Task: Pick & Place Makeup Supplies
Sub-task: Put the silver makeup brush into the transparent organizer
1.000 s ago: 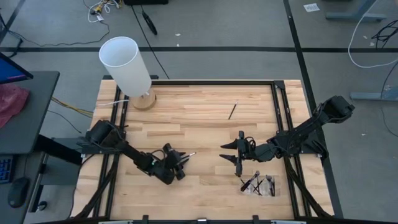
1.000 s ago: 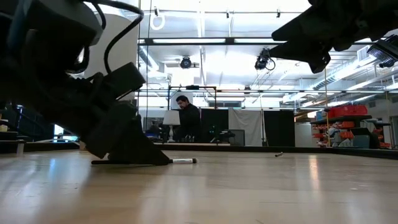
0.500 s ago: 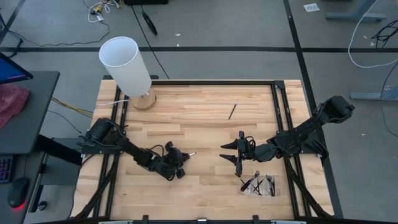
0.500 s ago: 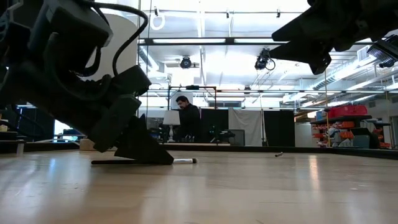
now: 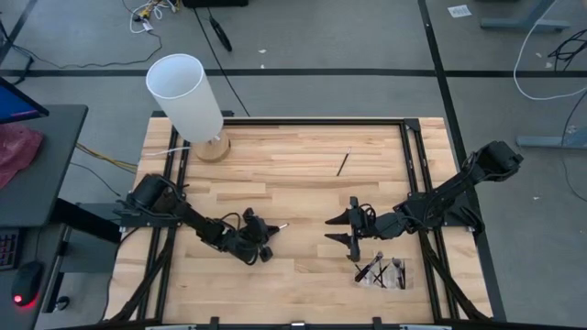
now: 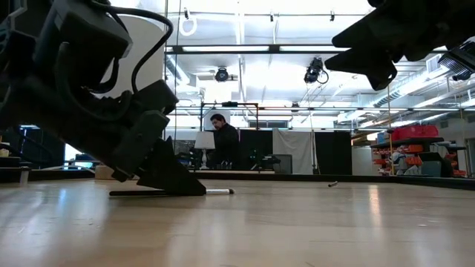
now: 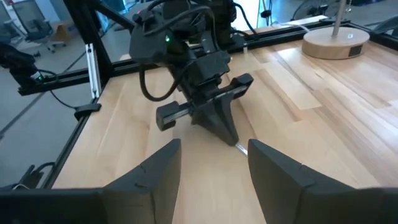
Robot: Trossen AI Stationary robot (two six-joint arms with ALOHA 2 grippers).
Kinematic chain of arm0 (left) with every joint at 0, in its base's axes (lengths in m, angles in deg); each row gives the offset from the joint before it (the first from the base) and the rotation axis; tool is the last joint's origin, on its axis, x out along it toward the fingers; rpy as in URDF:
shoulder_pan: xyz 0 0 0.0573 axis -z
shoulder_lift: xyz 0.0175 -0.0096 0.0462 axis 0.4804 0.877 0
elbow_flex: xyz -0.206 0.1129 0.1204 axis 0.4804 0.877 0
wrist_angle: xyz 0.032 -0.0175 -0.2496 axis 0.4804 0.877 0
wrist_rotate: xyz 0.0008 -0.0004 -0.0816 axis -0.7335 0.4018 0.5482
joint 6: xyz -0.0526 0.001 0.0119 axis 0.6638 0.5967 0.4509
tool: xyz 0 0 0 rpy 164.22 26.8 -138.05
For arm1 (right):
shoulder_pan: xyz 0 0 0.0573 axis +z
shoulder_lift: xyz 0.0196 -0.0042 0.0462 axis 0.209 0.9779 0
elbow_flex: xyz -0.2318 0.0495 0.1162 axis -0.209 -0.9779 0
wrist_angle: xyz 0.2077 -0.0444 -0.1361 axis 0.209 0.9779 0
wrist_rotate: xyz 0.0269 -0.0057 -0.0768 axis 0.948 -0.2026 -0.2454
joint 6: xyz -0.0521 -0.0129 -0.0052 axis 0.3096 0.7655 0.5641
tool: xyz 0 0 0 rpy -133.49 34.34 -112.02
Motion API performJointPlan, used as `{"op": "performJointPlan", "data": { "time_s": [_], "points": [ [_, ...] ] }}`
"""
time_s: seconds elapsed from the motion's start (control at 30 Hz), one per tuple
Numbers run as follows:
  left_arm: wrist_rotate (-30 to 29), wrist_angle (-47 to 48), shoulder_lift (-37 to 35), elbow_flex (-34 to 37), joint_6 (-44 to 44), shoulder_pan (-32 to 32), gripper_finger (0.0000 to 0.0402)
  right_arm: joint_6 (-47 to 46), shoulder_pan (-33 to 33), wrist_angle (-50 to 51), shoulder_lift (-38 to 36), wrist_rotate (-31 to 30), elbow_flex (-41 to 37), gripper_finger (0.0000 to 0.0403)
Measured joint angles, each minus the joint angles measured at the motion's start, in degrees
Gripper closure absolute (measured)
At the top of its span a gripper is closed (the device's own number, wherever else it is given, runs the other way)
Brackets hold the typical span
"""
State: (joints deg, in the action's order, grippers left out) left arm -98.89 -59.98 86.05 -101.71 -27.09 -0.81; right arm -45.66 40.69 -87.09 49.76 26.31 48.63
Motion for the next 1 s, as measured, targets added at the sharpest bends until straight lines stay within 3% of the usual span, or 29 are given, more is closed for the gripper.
{"op": "performJointPlan", "data": {
  "time_s": [0.33,0.63,0.77,0.87,1.0],
  "points": [
    [-0.3,-15.2,1.1,0.5,-7.4,-0.7,0.0388,0.4,0.0,0.1,0.0,0.1,0.0,0.0216],
    [4.1,-41.2,1.1,0.4,-21.1,-5.8,0.0389,0.4,-0.4,0.8,1.5,2.0,0.0,0.0216],
    [9.6,-53.5,1.0,0.4,-27.0,-7.8,0.0387,-0.1,-1.8,0.3,4.4,3.7,0.0,0.0216],
    [14.2,-57.4,0.8,-0.2,-29.7,-8.8,0.0385,-0.7,-3.3,-3.2,7.5,3.6,0.0,0.0216],
    [17.9,-57.4,-0.2,-2.5,-30.7,-9.5,0.0388,3.8,-4.6,-17.0,12.8,3.5,0.1,0.0216]
  ]
}}
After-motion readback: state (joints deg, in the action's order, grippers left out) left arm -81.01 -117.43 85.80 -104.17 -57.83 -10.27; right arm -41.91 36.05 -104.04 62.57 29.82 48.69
